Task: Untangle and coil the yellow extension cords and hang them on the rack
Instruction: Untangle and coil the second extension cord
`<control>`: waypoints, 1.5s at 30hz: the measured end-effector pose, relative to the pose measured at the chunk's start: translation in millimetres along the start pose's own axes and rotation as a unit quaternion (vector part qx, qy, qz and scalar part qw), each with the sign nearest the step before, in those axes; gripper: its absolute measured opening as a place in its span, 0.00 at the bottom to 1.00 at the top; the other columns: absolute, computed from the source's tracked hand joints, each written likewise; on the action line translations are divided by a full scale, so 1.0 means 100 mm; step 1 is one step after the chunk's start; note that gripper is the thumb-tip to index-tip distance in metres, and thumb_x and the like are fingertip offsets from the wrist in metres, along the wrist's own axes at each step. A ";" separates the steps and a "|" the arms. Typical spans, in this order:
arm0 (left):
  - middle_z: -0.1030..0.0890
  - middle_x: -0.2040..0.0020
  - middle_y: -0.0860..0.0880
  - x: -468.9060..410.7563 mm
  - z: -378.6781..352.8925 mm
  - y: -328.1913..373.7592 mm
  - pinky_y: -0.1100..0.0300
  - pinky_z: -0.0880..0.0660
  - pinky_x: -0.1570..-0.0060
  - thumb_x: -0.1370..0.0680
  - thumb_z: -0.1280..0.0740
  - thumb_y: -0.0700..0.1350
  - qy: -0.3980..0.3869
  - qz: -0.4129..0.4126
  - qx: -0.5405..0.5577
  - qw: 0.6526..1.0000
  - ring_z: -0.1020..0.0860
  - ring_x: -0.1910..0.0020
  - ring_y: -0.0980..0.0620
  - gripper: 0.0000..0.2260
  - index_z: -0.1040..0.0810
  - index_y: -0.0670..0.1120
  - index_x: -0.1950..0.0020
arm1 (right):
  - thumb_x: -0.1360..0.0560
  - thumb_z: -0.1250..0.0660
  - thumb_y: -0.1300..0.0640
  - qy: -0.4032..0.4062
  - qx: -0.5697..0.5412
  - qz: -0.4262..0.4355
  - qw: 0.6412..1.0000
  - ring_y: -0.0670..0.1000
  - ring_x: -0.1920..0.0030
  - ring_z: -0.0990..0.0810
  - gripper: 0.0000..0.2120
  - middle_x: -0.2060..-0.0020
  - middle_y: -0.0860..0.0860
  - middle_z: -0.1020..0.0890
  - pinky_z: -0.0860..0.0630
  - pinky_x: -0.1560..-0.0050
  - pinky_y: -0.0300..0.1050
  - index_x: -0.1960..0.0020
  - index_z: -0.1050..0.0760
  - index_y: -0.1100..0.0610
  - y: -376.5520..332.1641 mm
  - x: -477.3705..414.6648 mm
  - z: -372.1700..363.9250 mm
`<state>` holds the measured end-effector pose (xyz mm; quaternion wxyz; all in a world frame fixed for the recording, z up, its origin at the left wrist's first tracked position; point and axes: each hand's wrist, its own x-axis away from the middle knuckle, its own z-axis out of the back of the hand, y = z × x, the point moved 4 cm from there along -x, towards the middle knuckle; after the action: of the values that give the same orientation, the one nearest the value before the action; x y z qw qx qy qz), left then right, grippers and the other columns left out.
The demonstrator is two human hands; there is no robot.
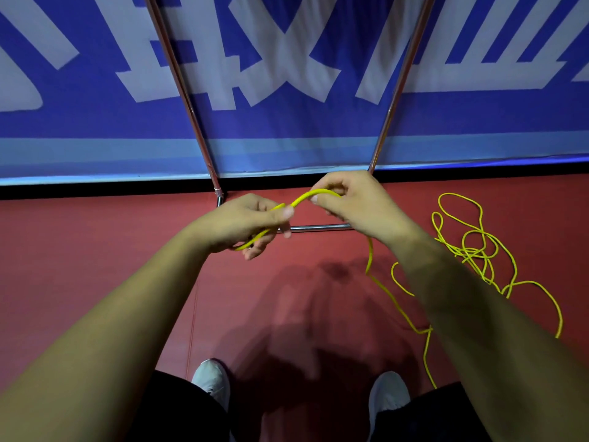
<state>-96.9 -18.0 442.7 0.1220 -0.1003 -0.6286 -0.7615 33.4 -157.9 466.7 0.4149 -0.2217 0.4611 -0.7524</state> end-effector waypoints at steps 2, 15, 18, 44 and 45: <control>0.33 0.79 0.46 0.01 -0.02 0.03 0.62 0.34 0.74 0.29 0.29 0.56 -0.010 -0.027 0.027 0.999 0.29 0.81 0.48 0.14 0.22 0.44 0.62 | 0.25 0.30 0.61 0.008 -0.016 -0.012 1.000 0.41 0.74 0.30 0.03 0.73 0.48 0.23 0.34 0.71 0.33 0.55 0.18 0.60 0.02 -0.01 -0.01; 0.36 0.78 0.48 0.04 -0.08 0.16 0.58 0.26 0.70 0.26 0.36 0.40 -0.218 -0.107 0.468 0.850 0.25 0.76 0.47 0.13 0.38 0.45 0.67 | 0.23 0.37 0.59 -0.174 -0.357 -0.063 0.915 0.51 0.60 0.26 0.20 0.46 0.54 0.21 0.31 0.62 0.44 0.32 0.28 0.60 0.08 0.03 -0.46; 0.36 0.77 0.47 0.05 -0.06 0.16 0.57 0.28 0.71 0.25 0.38 0.39 -0.220 -0.114 0.498 0.831 0.24 0.74 0.46 0.11 0.37 0.45 0.66 | 0.24 0.36 0.58 -0.175 -0.336 -0.045 0.924 0.50 0.59 0.29 0.19 0.47 0.56 0.23 0.32 0.60 0.45 0.33 0.27 0.56 0.04 0.02 -0.48; 0.22 0.65 0.43 0.07 0.08 0.08 0.48 0.24 0.40 0.31 0.23 0.46 -0.056 -0.086 0.278 0.955 0.18 0.46 0.38 0.13 0.19 0.42 0.51 | 0.24 0.39 0.64 -0.129 -0.534 -0.098 0.830 0.43 0.77 0.34 0.05 0.69 0.49 0.30 0.31 0.72 0.38 0.50 0.28 0.62 0.22 0.01 -0.01; 0.19 0.59 0.39 0.07 0.06 0.07 0.46 0.26 0.36 0.31 0.24 0.42 -0.065 -0.088 0.243 0.964 0.20 0.42 0.36 0.09 0.18 0.40 0.53 | 0.24 0.40 0.65 -0.126 -0.527 -0.104 0.834 0.41 0.78 0.37 0.03 0.69 0.50 0.30 0.37 0.75 0.35 0.50 0.29 0.61 0.23 0.00 0.00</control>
<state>-101.3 -13.9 451.9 0.0342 -0.0608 -0.8075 -0.5858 43.0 -163.5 446.5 0.2096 -0.5463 0.7055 -0.3997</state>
